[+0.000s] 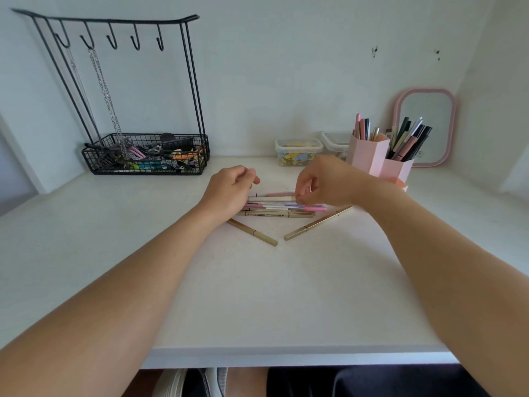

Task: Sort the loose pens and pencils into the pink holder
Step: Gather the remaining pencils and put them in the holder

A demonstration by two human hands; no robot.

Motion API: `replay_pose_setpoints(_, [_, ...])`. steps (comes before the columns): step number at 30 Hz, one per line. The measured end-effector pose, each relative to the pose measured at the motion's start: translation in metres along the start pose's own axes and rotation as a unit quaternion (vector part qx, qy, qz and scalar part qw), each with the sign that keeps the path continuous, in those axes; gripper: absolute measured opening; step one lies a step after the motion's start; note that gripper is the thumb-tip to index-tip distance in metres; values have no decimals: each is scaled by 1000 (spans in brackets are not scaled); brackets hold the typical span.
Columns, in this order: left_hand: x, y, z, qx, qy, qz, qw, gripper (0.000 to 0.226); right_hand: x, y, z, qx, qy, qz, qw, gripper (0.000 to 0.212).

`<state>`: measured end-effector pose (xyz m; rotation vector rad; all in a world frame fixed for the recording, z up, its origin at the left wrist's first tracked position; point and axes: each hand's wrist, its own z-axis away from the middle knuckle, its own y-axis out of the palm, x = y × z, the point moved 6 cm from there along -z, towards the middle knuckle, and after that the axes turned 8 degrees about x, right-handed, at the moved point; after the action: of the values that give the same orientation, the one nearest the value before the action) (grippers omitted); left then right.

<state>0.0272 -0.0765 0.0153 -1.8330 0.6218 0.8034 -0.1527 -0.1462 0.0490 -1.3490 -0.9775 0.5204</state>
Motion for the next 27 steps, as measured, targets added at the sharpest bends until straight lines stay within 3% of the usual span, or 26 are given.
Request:
replay_pose_setpoints(4, [-2,1,1,11,-4,-12,1000,21,0,3,4,53,11,-12,998,8])
replay_pose_setpoints(8, [-1,-2,1,1,-6,12,1000,28,-6,5,4,76,31,-1,997,3])
replay_pose_setpoints(13, [-2,-18,0,-116,7,119,986,24,-12,-1,5,46,36,-46,997,3])
replay_pose_setpoints(15, [-2,-26,2,-159,3,174,972,33,-13,-8,5,11,39,-98,994,3])
replay_pose_setpoints(17, [-5,-26,4,-140,4,202,969,37,-7,-9,4,-21,34,-173,984,7])
replay_pose_setpoints(21, [-20,-5,8,-24,43,221,974,29,14,2,-3,-61,-13,-348,935,9])
replay_pose_setpoints(24, [-28,4,10,10,93,206,974,27,23,13,-9,-78,-25,-408,909,14])
replay_pose_setpoints(27, [-27,5,9,17,92,205,974,26,25,21,-12,-79,-19,-428,900,16])
